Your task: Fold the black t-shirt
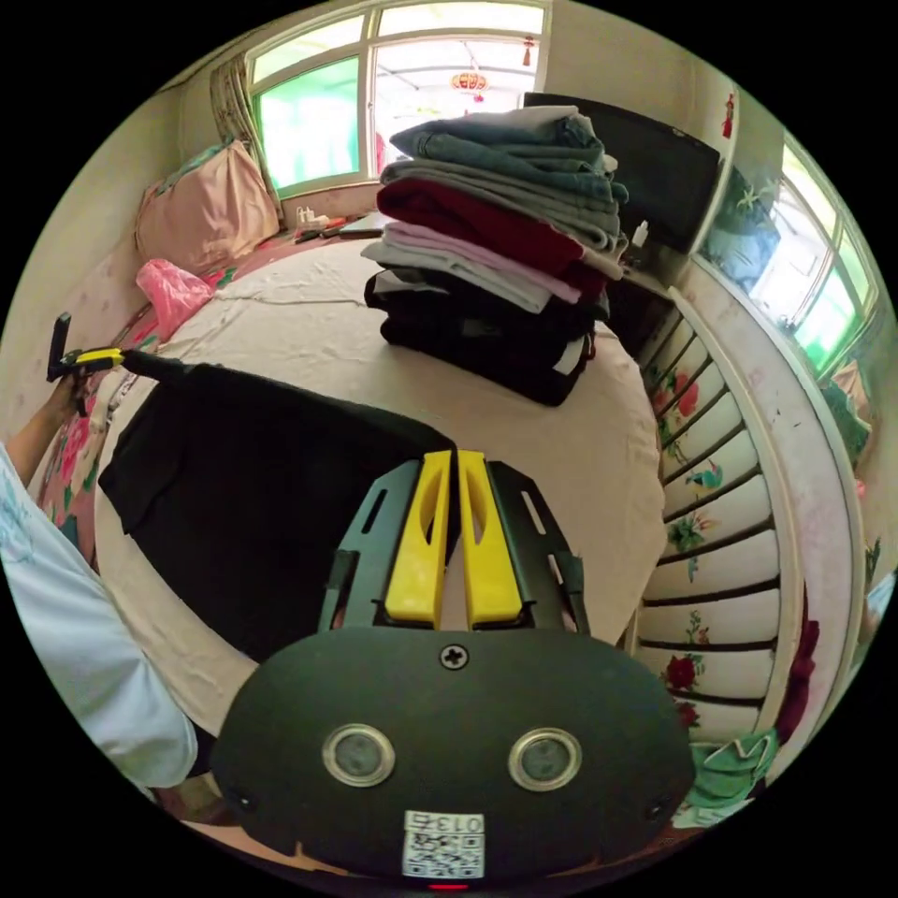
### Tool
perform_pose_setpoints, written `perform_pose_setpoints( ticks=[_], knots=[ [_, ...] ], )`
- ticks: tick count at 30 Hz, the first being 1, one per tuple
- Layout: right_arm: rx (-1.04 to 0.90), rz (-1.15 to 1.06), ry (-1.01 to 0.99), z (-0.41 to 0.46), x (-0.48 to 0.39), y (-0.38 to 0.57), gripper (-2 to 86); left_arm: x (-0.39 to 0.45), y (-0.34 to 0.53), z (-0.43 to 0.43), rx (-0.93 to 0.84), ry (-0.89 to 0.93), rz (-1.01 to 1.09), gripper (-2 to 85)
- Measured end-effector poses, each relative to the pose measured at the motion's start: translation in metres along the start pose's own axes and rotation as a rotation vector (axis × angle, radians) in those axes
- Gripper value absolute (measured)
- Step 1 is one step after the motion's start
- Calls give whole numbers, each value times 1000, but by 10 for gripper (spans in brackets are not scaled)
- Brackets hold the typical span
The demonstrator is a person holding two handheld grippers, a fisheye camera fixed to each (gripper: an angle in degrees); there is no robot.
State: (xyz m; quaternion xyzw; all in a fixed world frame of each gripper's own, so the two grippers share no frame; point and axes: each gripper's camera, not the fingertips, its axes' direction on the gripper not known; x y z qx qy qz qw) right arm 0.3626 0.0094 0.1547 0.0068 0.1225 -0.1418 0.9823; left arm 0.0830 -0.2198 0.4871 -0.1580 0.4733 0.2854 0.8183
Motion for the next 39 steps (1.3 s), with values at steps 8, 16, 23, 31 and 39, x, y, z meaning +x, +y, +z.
perform_pose_setpoints(
  ticks=[8,16,23,31,39],
  knots=[
    [-175,-17,77,39,-38,60,9,8,66,39,-178,0,-116,-1],
    [-99,-63,195,37,-48,59,12,19,71,15,-119,8,-53,-1],
    [-243,-140,151,64,-52,73,46,14,99,55,-320,35,-64,-1],
    [-95,-10,151,43,-43,47,34,0,119,11,-234,-38,-167,2],
    [-256,-103,117,120,-73,24,8,-24,73,76,-309,-31,-171,0]
  ],
)
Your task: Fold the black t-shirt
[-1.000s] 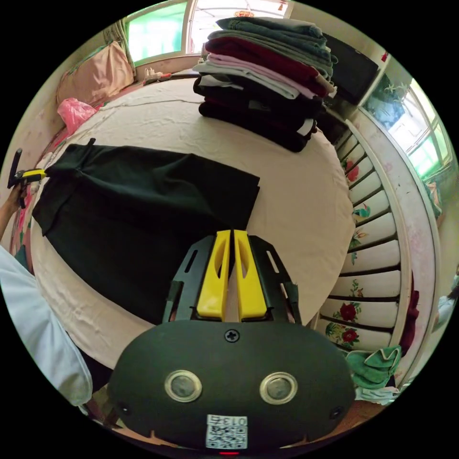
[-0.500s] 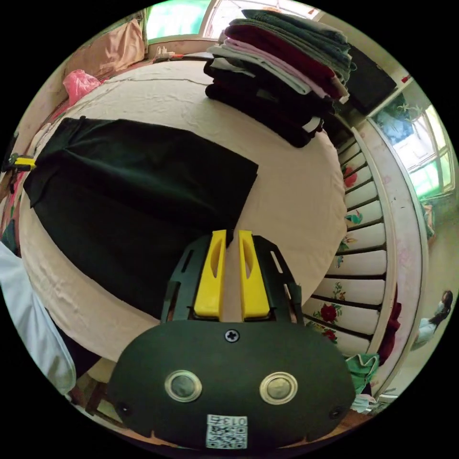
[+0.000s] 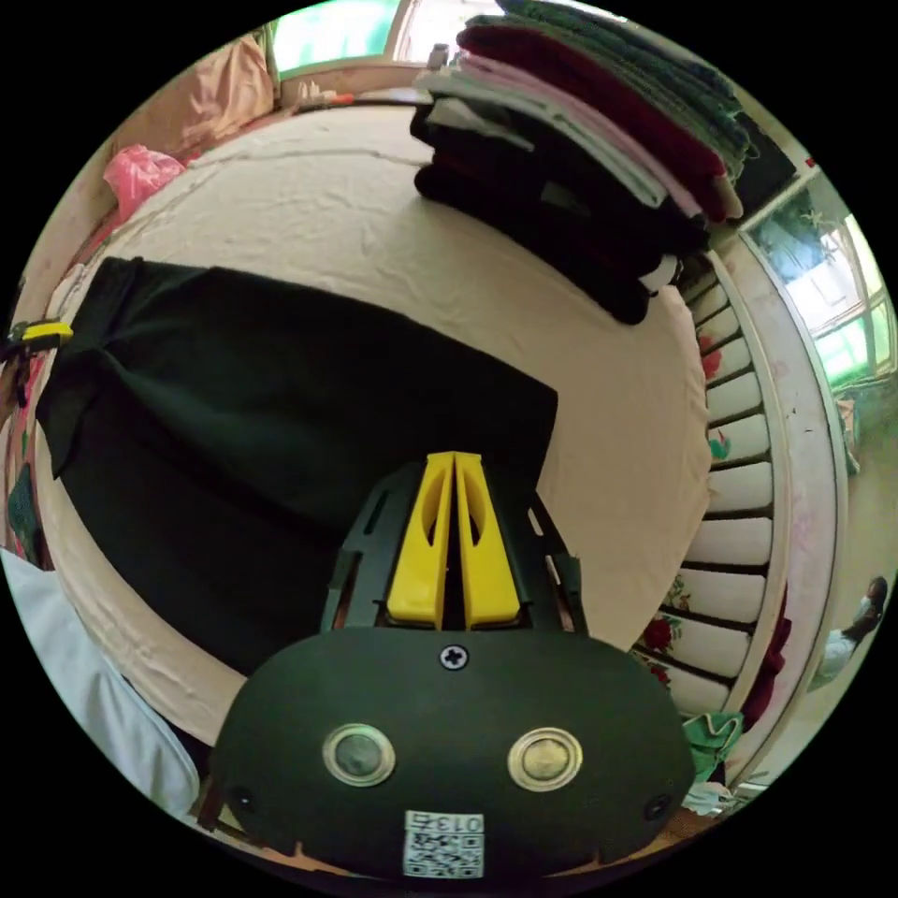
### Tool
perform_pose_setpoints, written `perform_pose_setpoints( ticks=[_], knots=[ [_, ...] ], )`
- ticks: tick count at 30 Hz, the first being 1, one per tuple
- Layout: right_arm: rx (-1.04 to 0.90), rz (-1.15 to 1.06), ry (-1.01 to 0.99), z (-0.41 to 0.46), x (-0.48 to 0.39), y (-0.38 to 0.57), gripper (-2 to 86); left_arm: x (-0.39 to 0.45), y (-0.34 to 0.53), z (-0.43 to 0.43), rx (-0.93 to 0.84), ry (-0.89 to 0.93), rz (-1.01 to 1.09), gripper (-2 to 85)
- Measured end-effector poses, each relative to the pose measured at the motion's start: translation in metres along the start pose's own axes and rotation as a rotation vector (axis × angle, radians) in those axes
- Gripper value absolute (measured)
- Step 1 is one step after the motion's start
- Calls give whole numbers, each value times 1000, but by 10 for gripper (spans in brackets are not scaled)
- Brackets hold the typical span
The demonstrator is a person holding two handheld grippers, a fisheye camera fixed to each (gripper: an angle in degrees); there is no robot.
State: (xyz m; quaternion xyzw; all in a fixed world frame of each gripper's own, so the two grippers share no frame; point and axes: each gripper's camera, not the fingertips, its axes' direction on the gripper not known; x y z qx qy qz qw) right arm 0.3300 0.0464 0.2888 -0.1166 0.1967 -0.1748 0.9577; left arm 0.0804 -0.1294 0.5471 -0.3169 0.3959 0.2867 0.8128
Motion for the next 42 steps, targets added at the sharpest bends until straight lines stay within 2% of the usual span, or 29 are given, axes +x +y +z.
perform_pose_setpoints(
  ticks=[2,4,8,9,12,17,20,25,29,32,34,37,42],
  knots=[
    [7,49,26,-12,6,-2,13,-7,4,6,11,35,-14,4],
    [113,54,-15,-31,3,-8,24,-12,11,-7,84,42,-36,11],
    [230,-44,-353,-51,-46,-54,68,-32,22,-23,150,106,-117,63],
    [227,-110,-447,-49,-72,-72,73,-33,23,-22,146,127,-116,69],
    [169,-290,-526,-33,-143,-117,81,-32,27,-20,128,130,-76,77],
    [-16,-380,-630,4,-211,-171,78,-27,33,-10,85,178,13,84],
    [-85,-378,-560,11,-228,-182,28,-26,32,-3,40,166,59,85],
    [77,-244,-591,-24,-212,-155,13,-32,31,-1,36,182,90,84],
    [163,163,-669,-33,-177,-95,15,-40,31,-3,26,193,92,84],
    [36,347,-731,-6,-173,-58,23,-47,32,-11,51,205,88,85],
    [-33,369,-756,4,-176,-44,31,-50,32,-15,64,205,90,86],
    [-41,282,-740,-7,-182,-37,47,-52,27,-18,73,203,106,90],
    [104,127,-473,-29,-194,-63,65,-36,8,-4,29,210,173,95]
  ],
)
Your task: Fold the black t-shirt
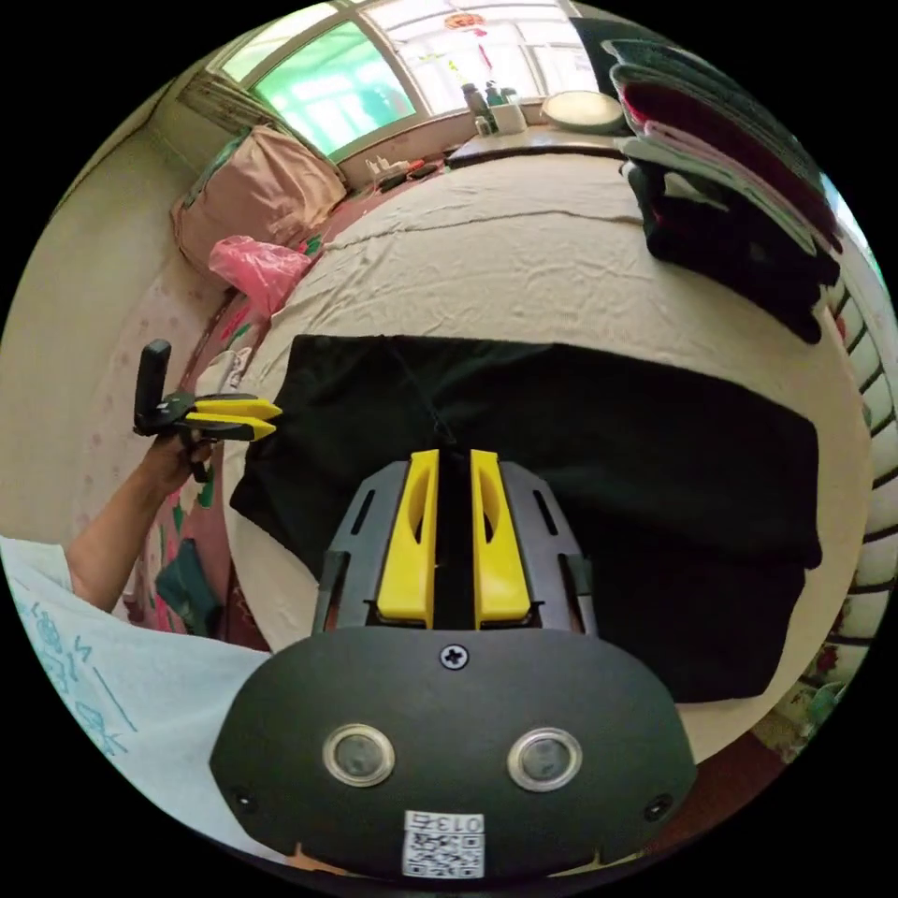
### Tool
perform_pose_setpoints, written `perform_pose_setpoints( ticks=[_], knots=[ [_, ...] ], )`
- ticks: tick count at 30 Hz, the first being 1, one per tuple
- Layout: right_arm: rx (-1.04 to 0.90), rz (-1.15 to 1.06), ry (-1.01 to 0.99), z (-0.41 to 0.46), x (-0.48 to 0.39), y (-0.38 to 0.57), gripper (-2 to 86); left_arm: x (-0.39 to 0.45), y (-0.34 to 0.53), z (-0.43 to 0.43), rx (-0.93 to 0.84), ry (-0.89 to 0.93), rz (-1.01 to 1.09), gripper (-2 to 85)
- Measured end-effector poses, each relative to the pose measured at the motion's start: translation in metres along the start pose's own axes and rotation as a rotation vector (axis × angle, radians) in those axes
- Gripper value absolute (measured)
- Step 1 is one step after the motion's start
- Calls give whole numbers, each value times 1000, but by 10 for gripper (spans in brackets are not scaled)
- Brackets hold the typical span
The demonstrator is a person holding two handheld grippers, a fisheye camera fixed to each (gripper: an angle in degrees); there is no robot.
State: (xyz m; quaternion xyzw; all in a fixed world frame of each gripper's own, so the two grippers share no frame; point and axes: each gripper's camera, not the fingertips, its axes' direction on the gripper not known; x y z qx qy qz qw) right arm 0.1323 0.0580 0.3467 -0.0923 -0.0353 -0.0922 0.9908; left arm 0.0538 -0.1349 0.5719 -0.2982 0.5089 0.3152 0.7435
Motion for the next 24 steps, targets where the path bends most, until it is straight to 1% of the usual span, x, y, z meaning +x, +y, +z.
perform_pose_setpoints(
  ticks=[2,4,6,7,11,14,16,17,18,20,21,24],
  knots=[
    [-10,-63,28,12,-12,-14,67,7,-11,13,-52,-32,30,92],
    [-59,-121,40,31,-25,-24,61,11,-15,21,-85,-41,36,88],
    [-205,-136,19,56,-34,-30,44,14,-17,24,-95,-44,38,80],
    [-217,-136,16,57,-36,-30,41,15,-17,24,-94,-45,37,75],
    [-158,-63,-13,39,-45,-21,30,19,-15,24,-105,-54,46,63],
    [-204,-72,23,57,-52,-10,28,18,-14,30,-126,-36,26,58],
    [-164,-57,-3,53,-55,-6,27,21,-11,24,-118,-54,14,58],
    [-116,-70,28,43,-60,-3,26,23,-7,17,-101,-82,5,59],
    [-59,-96,100,34,-67,0,25,25,-5,14,-88,-95,-1,59],
    [40,-146,167,23,-79,5,22,40,-4,3,-21,-147,30,61],
    [70,-194,170,23,-88,6,19,46,-6,4,-12,-156,46,62],
    [50,-322,163,42,-118,3,11,78,-23,28,-49,-152,133,59]
  ],
)
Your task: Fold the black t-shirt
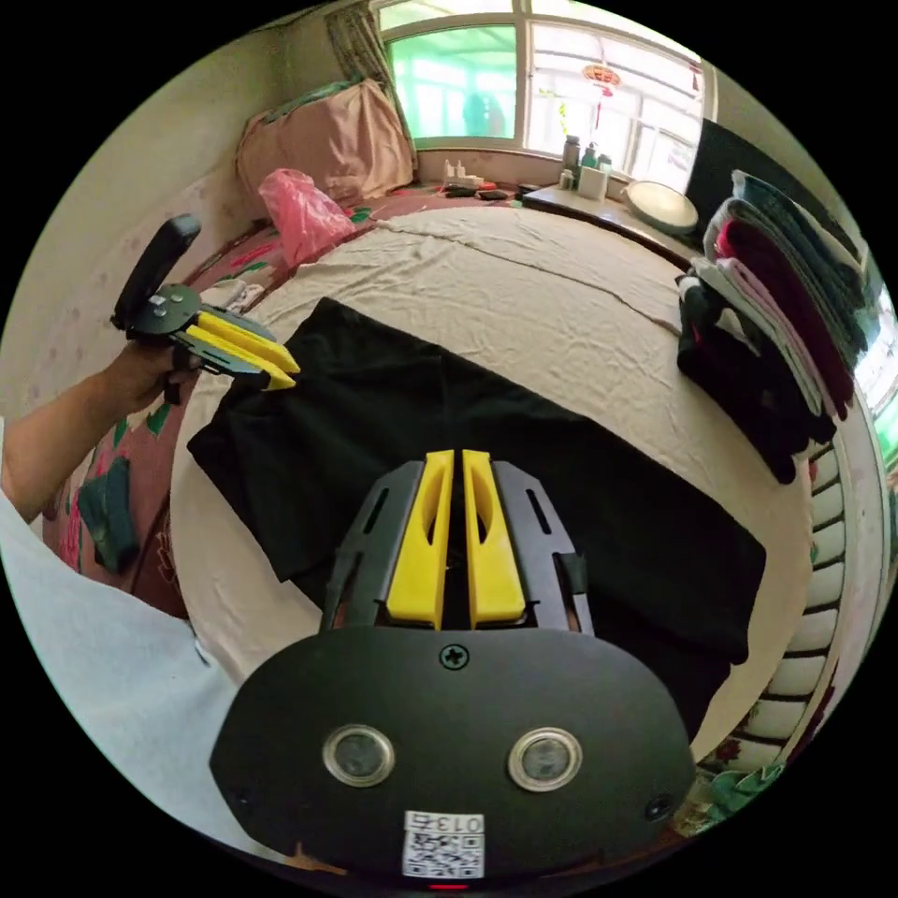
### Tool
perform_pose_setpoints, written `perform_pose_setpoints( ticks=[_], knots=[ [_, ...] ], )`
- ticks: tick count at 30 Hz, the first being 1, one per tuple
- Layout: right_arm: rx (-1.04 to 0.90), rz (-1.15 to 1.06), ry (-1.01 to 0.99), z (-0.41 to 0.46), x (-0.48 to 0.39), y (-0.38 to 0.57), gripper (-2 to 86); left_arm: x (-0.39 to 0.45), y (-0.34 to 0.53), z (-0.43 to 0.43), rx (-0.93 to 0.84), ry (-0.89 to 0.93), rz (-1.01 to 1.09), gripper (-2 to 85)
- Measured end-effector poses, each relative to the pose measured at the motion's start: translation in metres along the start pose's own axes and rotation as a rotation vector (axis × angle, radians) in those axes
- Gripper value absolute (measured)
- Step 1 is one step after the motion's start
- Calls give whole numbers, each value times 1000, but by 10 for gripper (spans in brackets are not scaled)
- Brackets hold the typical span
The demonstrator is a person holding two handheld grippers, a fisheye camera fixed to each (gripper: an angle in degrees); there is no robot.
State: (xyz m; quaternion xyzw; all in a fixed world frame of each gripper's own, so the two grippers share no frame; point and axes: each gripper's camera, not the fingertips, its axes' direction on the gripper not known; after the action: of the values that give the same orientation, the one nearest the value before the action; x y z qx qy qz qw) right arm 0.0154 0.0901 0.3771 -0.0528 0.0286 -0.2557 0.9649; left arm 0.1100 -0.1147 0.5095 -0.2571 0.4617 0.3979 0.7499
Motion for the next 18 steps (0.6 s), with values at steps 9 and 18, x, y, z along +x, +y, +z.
perform_pose_setpoints(
  ticks=[9,18],
  knots=[
    [-89,-21,2,29,-24,-24,2,29,-9,22,-19,-9,4,8],
    [-38,-107,37,50,-42,-56,2,39,-53,50,-55,-155,7,-2]
  ],
)
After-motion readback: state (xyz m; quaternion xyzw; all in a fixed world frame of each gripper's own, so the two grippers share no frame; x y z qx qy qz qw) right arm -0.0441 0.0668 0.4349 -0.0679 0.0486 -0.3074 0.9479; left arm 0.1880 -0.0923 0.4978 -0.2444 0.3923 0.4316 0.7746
